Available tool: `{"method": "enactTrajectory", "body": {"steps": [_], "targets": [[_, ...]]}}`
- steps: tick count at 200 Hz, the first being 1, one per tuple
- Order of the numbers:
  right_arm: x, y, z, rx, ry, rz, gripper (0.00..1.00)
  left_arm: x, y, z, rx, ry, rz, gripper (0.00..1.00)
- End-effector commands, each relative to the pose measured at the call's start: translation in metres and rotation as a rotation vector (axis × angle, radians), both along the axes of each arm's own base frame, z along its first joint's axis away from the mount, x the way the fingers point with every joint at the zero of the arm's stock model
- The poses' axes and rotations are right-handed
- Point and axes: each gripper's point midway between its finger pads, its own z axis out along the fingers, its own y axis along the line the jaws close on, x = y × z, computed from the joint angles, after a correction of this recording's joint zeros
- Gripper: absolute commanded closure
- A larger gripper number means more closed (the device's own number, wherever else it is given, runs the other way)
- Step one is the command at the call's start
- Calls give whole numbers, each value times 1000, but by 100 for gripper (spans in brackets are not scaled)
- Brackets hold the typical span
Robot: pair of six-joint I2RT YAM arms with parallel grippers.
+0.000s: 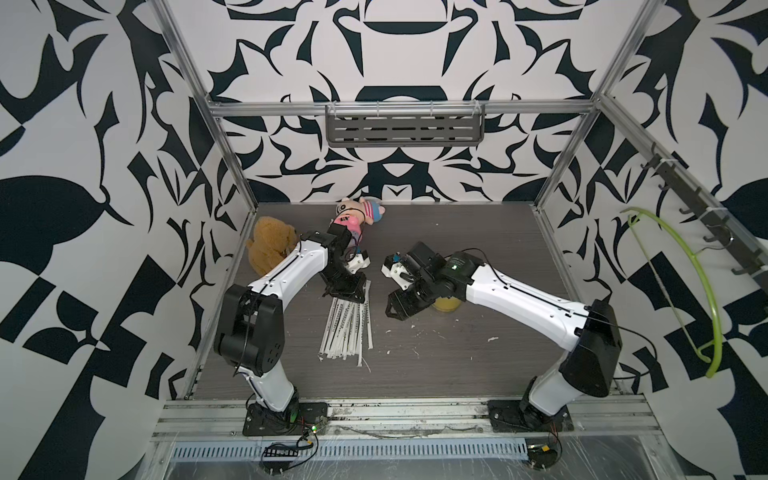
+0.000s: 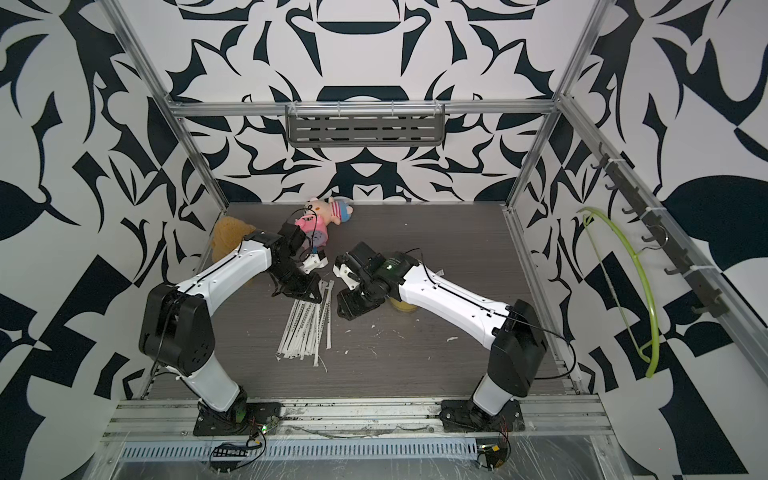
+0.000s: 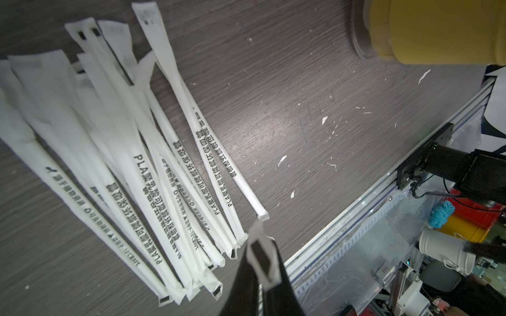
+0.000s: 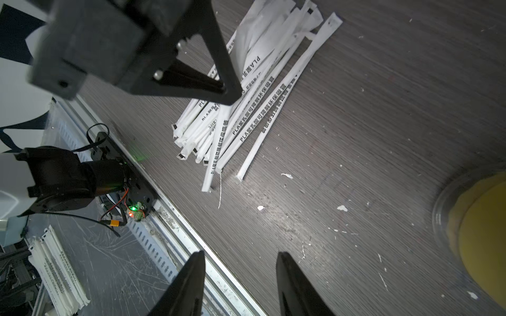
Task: Take the straws out of the storage container
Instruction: Place the straw at the center of the board.
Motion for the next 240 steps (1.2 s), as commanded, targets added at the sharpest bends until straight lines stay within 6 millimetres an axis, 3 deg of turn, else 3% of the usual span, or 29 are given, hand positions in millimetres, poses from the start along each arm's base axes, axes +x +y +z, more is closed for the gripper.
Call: {"method": "enactTrajectory", "body": {"steps": [1, 109, 185, 240], "targets": [[2, 6, 8, 38, -13, 1, 52, -1, -1, 5, -3, 32, -20, 93], [5, 10, 3, 33, -17, 11, 52, 38, 1, -9, 27, 96, -13, 88], [10, 12, 6, 24, -27, 11, 51, 48, 10, -21, 47, 124, -2, 79], [14, 9, 18, 23, -66, -4, 51, 51, 13, -13, 23, 84, 11, 79]]}}
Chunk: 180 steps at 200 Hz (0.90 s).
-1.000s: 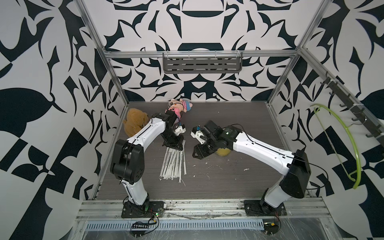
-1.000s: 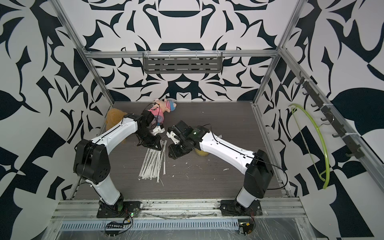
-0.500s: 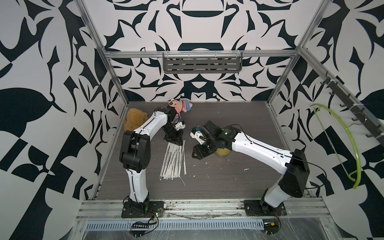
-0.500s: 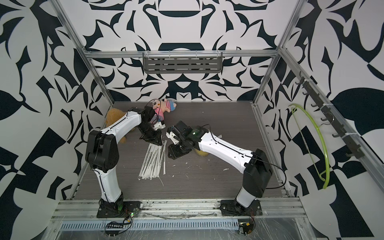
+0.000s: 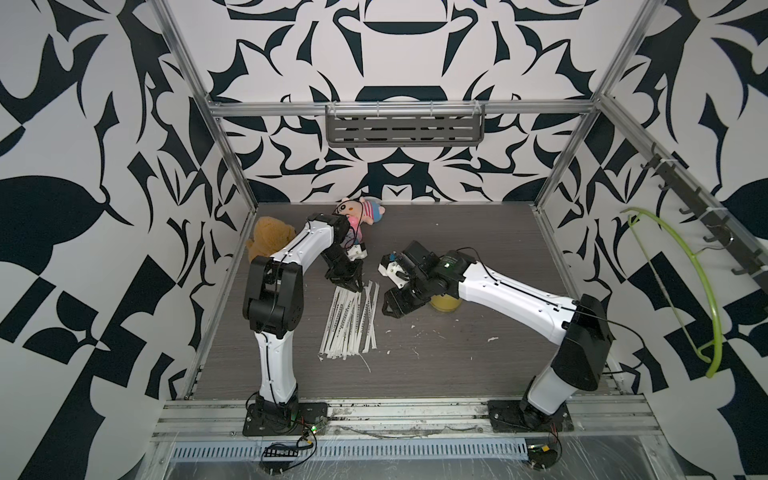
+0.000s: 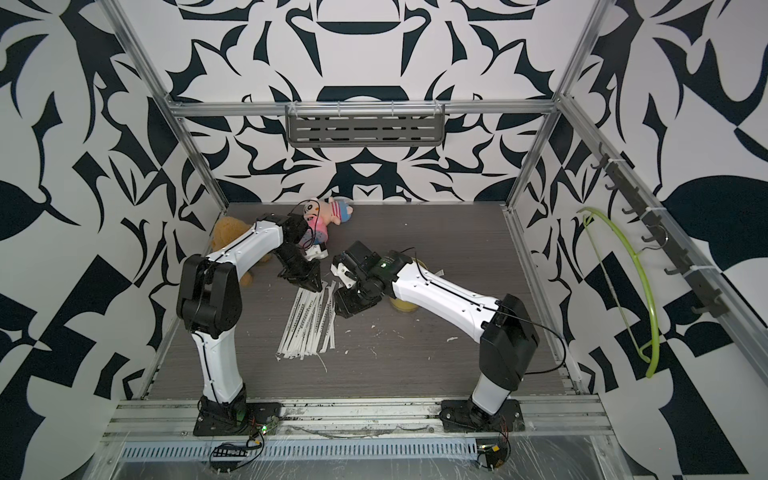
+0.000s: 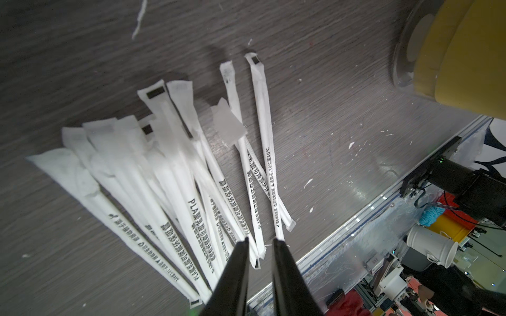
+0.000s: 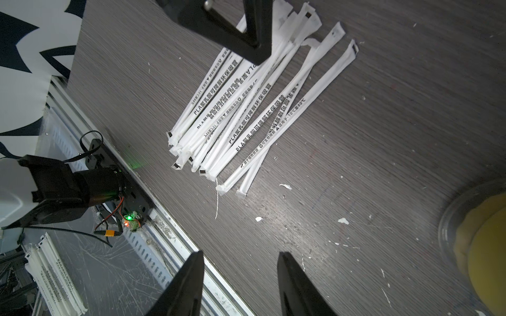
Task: Take the straws out of the storage container
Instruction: Place the straw at the center of the board, then pick up the straw from the container.
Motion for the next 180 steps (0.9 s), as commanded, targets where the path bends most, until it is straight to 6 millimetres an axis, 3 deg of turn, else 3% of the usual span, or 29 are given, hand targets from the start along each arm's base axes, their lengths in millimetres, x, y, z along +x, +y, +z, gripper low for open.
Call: {"method": "enactTrajectory", "body": {"steps": [1, 49, 90, 115, 135, 155, 160, 180], "targets": [[6, 0, 28, 31, -68, -3, 51, -1, 1, 12, -26, -23, 2, 79], [19, -9, 52, 13, -173, -21, 51, 1, 0, 29, -56, -104, 14, 79], [36, -37, 103, 13, -370, -33, 54, 9, -2, 79, -115, -344, 42, 74], [48, -70, 127, -4, -446, -89, 60, 4, -15, 120, -207, -537, 13, 70], [51, -100, 141, -13, -473, -141, 64, -11, -38, 154, -316, -717, -85, 69], [50, -138, 147, -80, -500, -220, 64, -37, -66, 178, -412, -909, -214, 64], [50, -149, 147, -101, -502, -248, 64, -47, -71, 192, -449, -976, -250, 63], [51, -199, 147, -176, -510, -413, 64, -77, -97, 208, -548, -1124, -386, 59]]}}
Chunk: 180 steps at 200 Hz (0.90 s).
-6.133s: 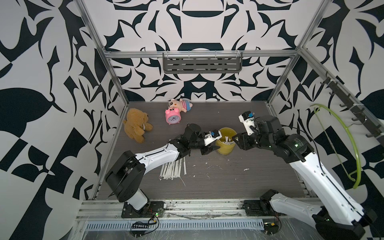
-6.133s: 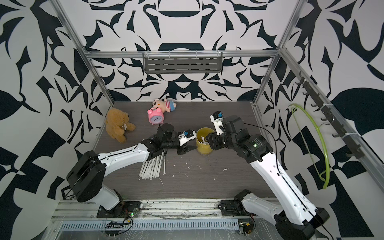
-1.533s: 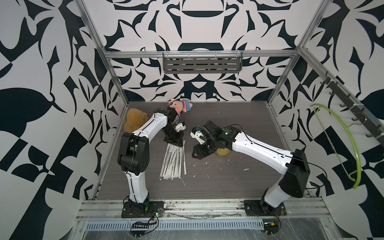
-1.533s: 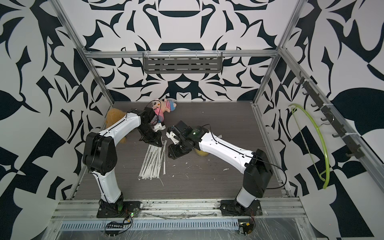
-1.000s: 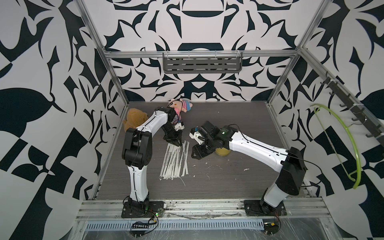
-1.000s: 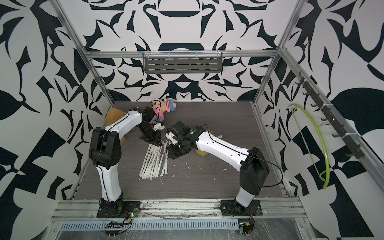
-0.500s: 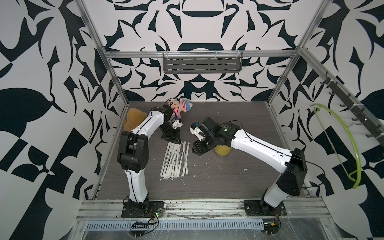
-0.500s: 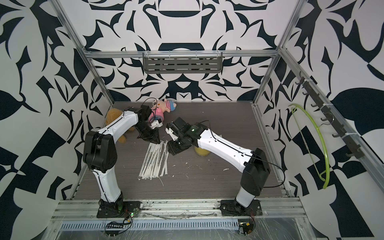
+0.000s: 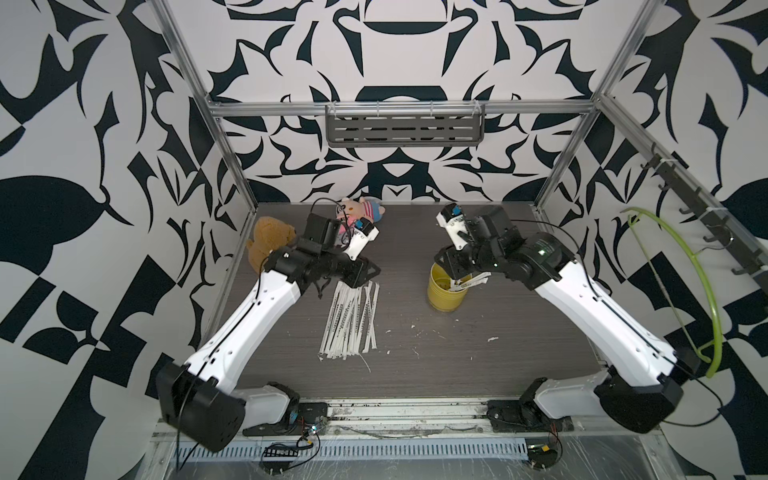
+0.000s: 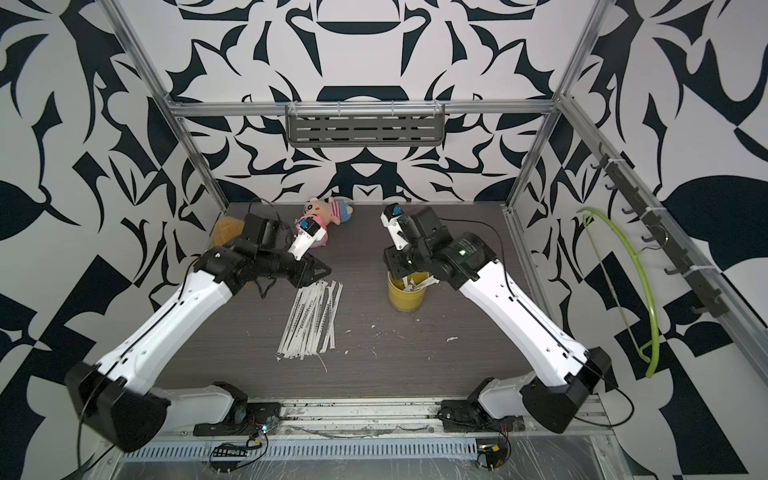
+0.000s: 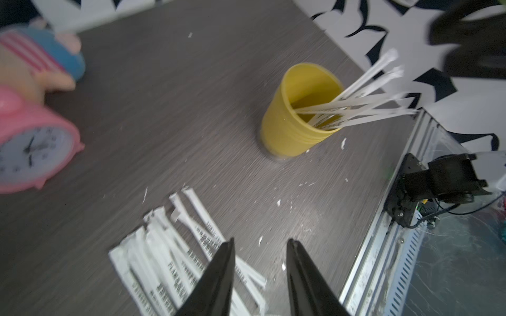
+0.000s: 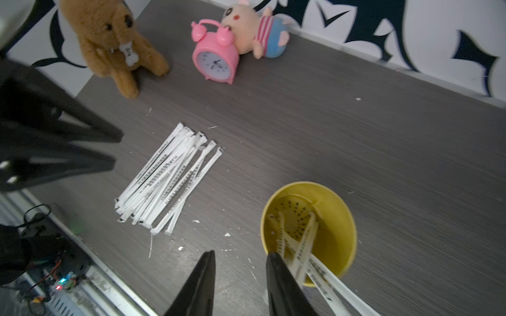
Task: Take the straws out of the storage container
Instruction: Pick up the straw from the container.
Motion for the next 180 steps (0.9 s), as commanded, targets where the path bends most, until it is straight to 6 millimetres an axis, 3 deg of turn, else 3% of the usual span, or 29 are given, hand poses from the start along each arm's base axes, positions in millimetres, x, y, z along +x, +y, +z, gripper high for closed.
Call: {"method": "enactTrajectory", "body": {"steps": [1, 26, 49, 72, 75, 85, 126, 180], "targets": [[-5, -61, 1, -88, -17, -184, 64, -17, -33, 32, -105, -261, -149, 59], [-9, -111, -6, -109, -10, -373, 64, -47, -65, 35, -139, -353, -293, 59], [-17, -127, -19, -80, 29, -426, 66, -67, -94, 23, -118, -359, -394, 59], [-32, -89, -23, 68, 88, -237, 68, -73, -113, 14, -114, -347, -433, 60], [-33, -84, -23, 87, 93, -218, 68, -71, -118, 2, -100, -325, -439, 60], [-38, -75, -25, 123, 98, -163, 67, -71, -126, -4, -111, -312, -454, 60], [-48, -53, -44, 196, 121, -32, 68, -68, -148, -19, -147, -312, -460, 62], [-41, -28, -73, 223, 27, 16, 70, -60, -146, -27, -135, -334, -418, 62]]}}
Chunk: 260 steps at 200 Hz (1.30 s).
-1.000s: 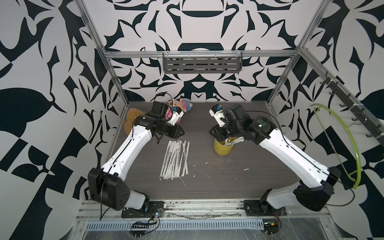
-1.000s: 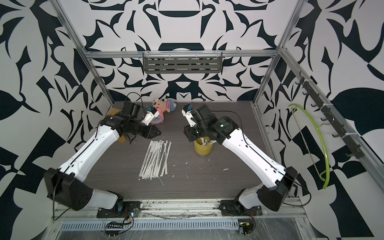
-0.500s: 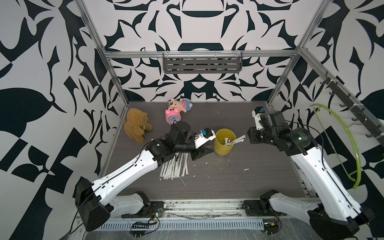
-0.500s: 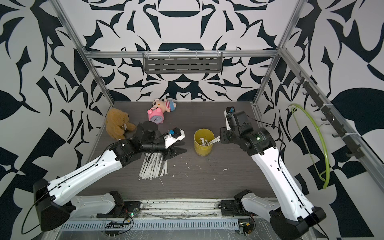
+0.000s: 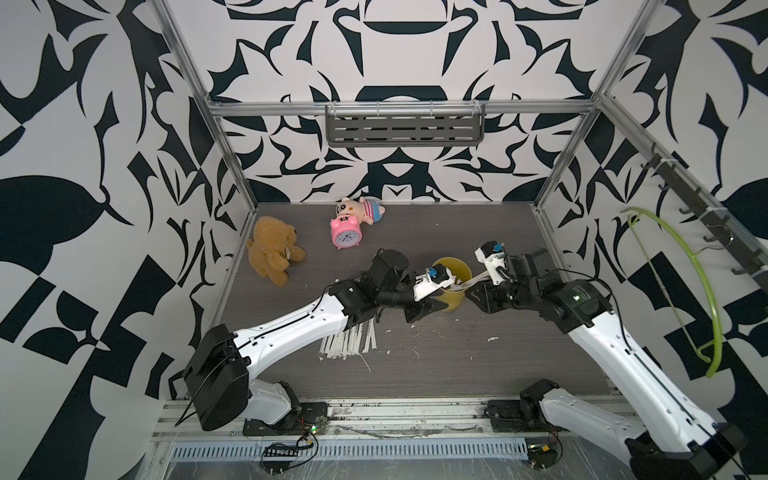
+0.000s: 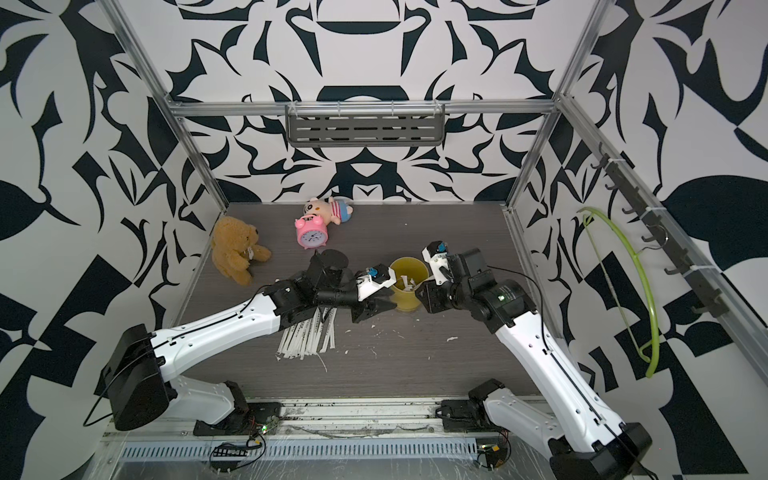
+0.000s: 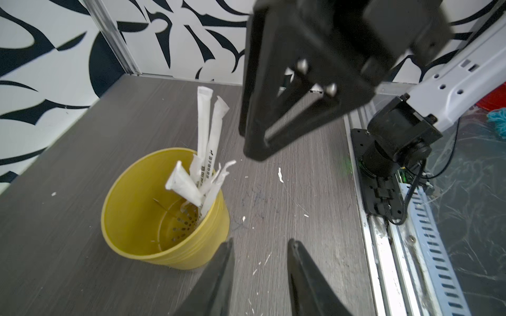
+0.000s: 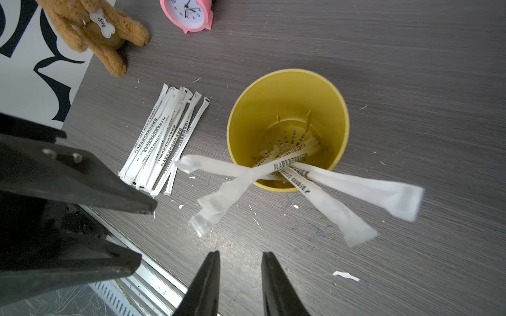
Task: Take the straws out of the storage container
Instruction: Pick up the straw from the container.
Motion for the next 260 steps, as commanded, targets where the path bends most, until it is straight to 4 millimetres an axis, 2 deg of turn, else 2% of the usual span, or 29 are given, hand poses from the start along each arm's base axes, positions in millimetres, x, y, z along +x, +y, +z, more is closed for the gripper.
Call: {"method": "enactTrajectory", "body": {"steps": [1, 38, 71, 147, 194, 260], "targets": [[14, 20, 14, 50, -148, 26, 69, 1, 1, 0, -26, -19, 13, 62], [29, 30, -1, -16, -221, -11, 69, 0, 8, -3, -37, -20, 41, 62], [40, 25, -12, -83, -230, -70, 69, -2, 15, 0, -41, -29, 56, 62], [48, 19, -13, -111, -242, -123, 63, -1, 14, -1, -35, -24, 58, 61], [49, 26, -12, -97, -229, -94, 81, -1, 15, -1, -31, -20, 60, 61], [37, 11, -4, -155, -186, -117, 84, -2, 17, 5, -32, -34, 61, 62]]}}
